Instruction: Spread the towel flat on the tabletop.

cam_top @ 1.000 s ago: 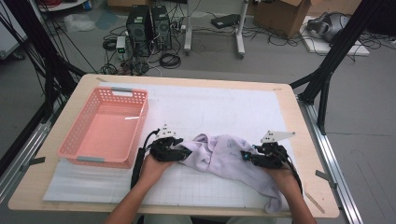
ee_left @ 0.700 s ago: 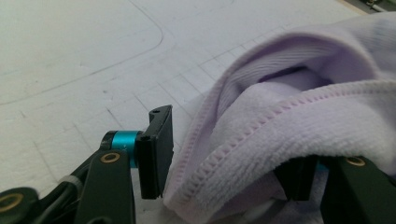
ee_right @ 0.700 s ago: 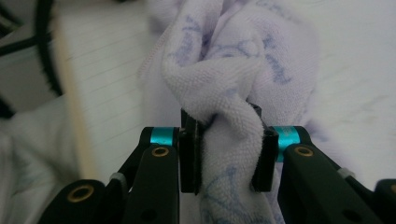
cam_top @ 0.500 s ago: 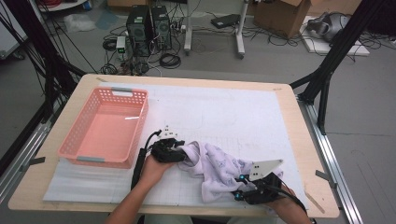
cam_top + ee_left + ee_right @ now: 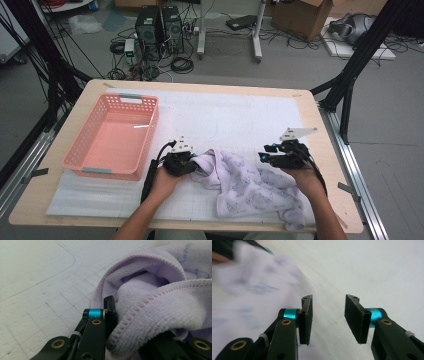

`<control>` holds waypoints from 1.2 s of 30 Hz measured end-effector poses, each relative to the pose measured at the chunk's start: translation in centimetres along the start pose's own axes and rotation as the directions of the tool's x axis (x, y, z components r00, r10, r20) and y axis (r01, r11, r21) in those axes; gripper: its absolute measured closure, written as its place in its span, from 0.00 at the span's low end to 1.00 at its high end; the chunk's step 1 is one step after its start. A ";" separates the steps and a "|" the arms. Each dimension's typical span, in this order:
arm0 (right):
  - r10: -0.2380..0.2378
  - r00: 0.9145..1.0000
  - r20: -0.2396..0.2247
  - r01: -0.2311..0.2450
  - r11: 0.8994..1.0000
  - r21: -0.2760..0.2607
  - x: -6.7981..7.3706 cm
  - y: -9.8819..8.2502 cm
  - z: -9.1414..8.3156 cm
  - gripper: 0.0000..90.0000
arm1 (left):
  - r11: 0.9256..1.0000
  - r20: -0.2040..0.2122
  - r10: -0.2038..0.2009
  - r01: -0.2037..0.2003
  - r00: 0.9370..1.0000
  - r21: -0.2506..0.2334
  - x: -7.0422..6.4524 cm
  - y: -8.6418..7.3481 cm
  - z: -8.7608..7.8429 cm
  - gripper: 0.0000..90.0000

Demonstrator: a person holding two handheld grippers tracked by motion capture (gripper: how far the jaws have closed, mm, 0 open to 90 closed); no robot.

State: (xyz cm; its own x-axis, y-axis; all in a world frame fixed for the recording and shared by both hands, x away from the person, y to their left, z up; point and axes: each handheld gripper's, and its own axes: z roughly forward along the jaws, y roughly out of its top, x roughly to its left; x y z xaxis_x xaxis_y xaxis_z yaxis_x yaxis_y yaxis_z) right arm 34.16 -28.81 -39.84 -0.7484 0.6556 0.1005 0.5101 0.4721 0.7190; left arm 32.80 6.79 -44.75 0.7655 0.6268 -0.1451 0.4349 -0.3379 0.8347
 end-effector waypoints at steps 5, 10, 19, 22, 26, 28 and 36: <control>0.034 0.983 -0.178 -0.013 0.993 0.121 0.3 0.2 5.0 0.65 | 1.000 -0.018 0.016 -0.016 1.000 -0.026 -0.1 0.2 -0.3 0.95; 0.038 0.941 -0.337 0.006 0.992 0.129 1.9 0.4 6.6 0.59 | 0.998 -0.056 0.013 -0.017 0.998 -0.064 0.1 0.3 -0.8 0.95; -0.060 0.920 -0.388 0.111 0.988 0.110 4.6 0.7 5.5 0.99 | 0.991 -0.094 0.051 -0.062 0.994 -0.121 -0.4 0.8 -1.1 0.95; -0.048 0.928 -0.370 0.074 0.996 0.056 4.0 0.9 4.7 0.99 | 0.984 -0.103 0.051 -0.068 0.993 -0.166 -0.3 0.9 -1.4 0.95; -0.034 0.968 -0.250 0.023 0.999 -0.048 2.5 1.3 2.5 0.99 | 0.981 -0.101 -0.017 -0.003 0.995 -0.193 0.1 0.9 -1.5 0.72; -0.018 0.987 -0.159 0.003 0.995 -0.095 1.8 1.5 1.3 1.00 | 0.984 -0.097 -0.041 0.023 0.994 -0.176 0.3 0.8 -1.3 0.62; 0.118 0.990 0.072 -0.100 0.971 -0.216 -0.5 0.8 -2.3 0.98 | 0.988 -0.102 -0.048 0.032 0.994 -0.152 0.4 0.7 -1.1 0.56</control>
State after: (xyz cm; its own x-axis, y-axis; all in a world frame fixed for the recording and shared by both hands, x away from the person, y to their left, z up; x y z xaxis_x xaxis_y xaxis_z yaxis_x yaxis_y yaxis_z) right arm 33.98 -30.15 -37.71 -0.6505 0.7475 0.1348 0.4788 0.2657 0.8368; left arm 32.90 7.61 -43.69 0.6918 0.7103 -0.1300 0.3820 -0.2073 0.9006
